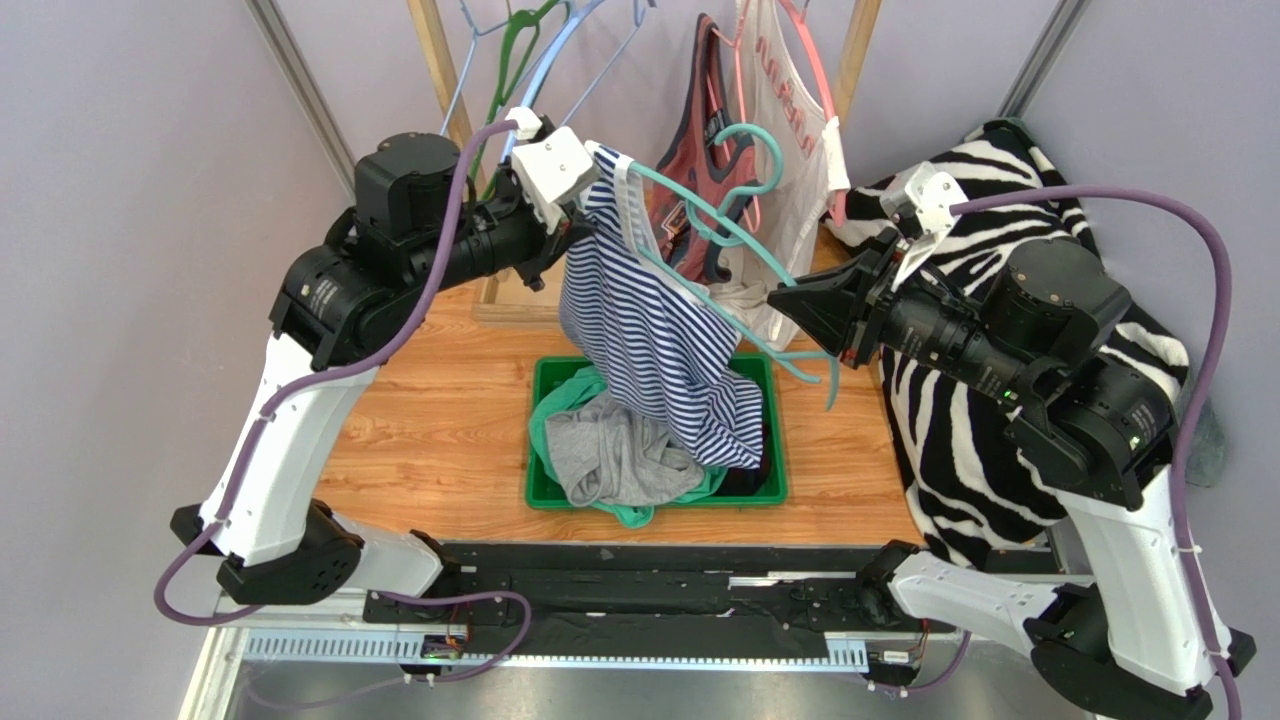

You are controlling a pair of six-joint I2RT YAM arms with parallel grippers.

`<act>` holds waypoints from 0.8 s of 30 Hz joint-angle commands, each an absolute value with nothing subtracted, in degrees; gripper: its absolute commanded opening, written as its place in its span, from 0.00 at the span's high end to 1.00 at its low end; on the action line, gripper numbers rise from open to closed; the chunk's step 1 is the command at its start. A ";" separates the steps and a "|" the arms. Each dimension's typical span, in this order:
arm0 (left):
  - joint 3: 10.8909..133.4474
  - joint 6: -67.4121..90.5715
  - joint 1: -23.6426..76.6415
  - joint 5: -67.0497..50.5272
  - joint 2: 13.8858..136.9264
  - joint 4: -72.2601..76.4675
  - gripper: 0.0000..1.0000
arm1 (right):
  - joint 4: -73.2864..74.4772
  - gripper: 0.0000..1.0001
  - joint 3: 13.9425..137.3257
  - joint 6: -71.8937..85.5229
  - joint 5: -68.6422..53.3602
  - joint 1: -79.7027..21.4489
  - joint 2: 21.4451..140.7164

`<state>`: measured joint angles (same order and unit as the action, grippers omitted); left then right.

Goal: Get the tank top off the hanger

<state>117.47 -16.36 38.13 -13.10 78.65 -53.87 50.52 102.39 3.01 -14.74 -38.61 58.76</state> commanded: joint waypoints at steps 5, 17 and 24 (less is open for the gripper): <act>127.09 -17.40 36.92 -2.82 75.85 -48.96 1.00 | 53.52 1.00 100.64 5.09 -14.24 -38.85 52.83; 127.35 -14.42 34.01 -1.99 76.11 -48.25 1.00 | 68.82 1.00 106.86 3.78 -15.32 -38.85 45.88; 138.66 -12.22 34.89 -18.44 78.31 -50.71 1.00 | 59.25 1.00 111.00 5.71 -1.32 -38.85 47.79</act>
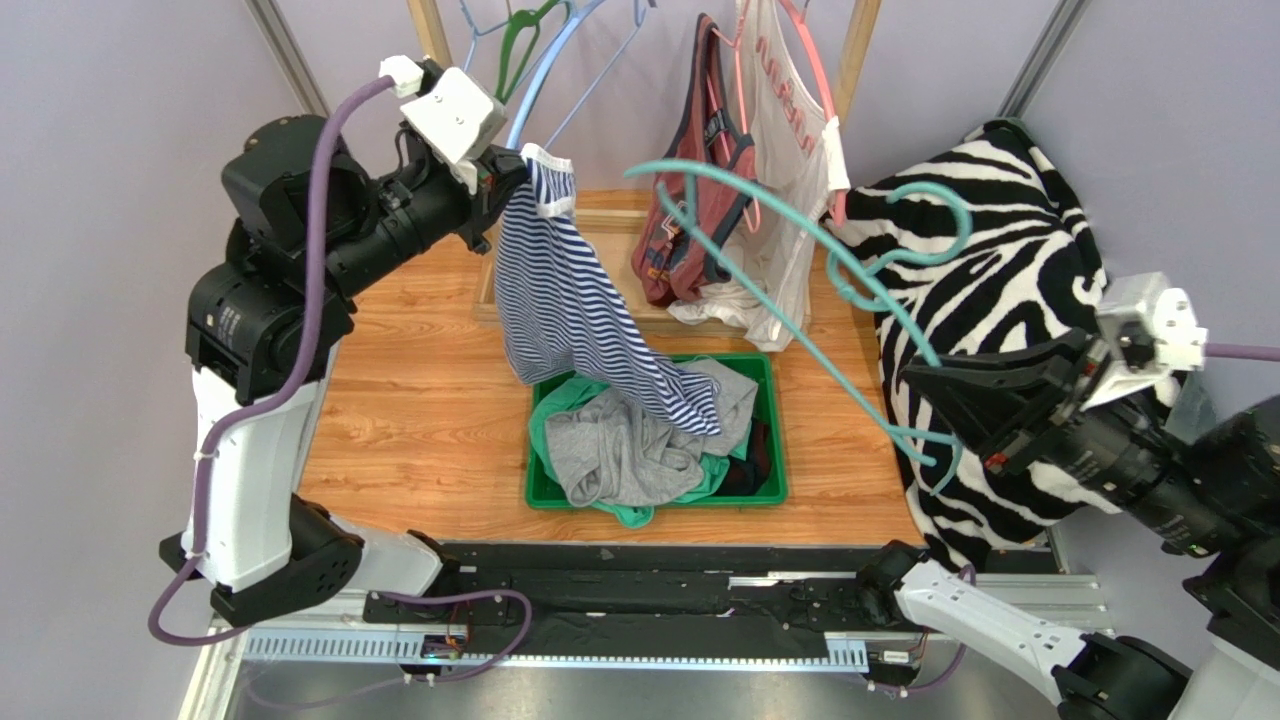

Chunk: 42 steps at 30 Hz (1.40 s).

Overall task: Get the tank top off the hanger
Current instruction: Remove the tank top from the hanger, then place the tank top in the bin.

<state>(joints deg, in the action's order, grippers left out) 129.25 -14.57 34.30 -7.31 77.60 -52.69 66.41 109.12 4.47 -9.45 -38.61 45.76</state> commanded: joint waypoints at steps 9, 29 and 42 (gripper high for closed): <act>151.09 -11.69 35.95 -29.88 80.68 -49.39 1.00 | 58.36 1.00 114.08 9.14 2.55 -38.85 59.76; 140.45 -17.49 37.87 -19.95 84.73 -43.33 1.00 | 59.24 1.00 119.80 10.55 12.48 -38.94 70.05; 125.36 -17.93 39.55 -20.82 79.47 -46.93 1.00 | 59.24 1.00 119.79 10.11 14.23 -39.11 71.89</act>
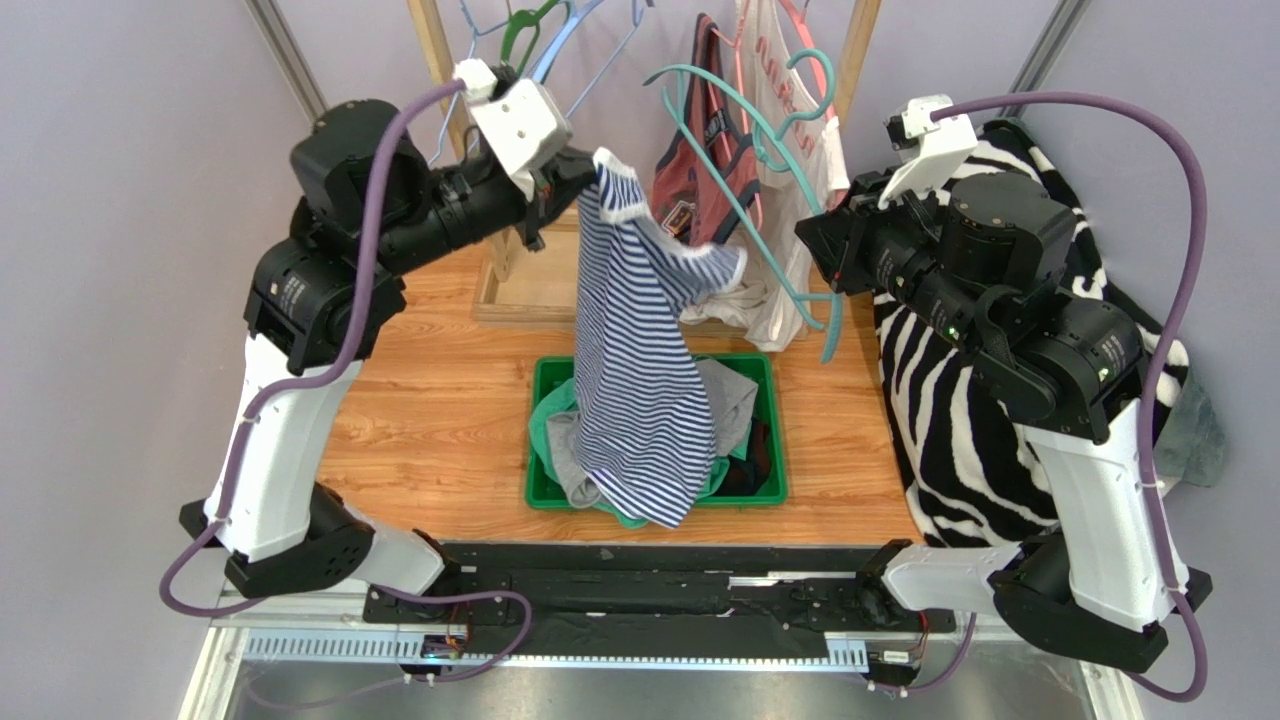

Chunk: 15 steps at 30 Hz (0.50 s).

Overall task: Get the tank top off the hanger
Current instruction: Place the tank top in the bin.

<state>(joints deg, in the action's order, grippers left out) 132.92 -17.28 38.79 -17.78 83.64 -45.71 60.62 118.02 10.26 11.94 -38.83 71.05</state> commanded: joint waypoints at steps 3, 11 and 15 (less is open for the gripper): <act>113.67 -20.47 41.74 -21.10 76.04 -48.51 1.00 | 58.89 1.00 121.54 10.37 14.15 -39.11 73.30; 88.78 -24.52 44.64 -18.37 72.25 -47.90 1.00 | 58.97 1.00 128.14 9.93 13.97 -39.37 80.32; 81.49 -27.15 46.23 -15.13 72.33 -47.46 0.92 | 58.54 1.00 130.42 9.41 18.17 -39.90 84.02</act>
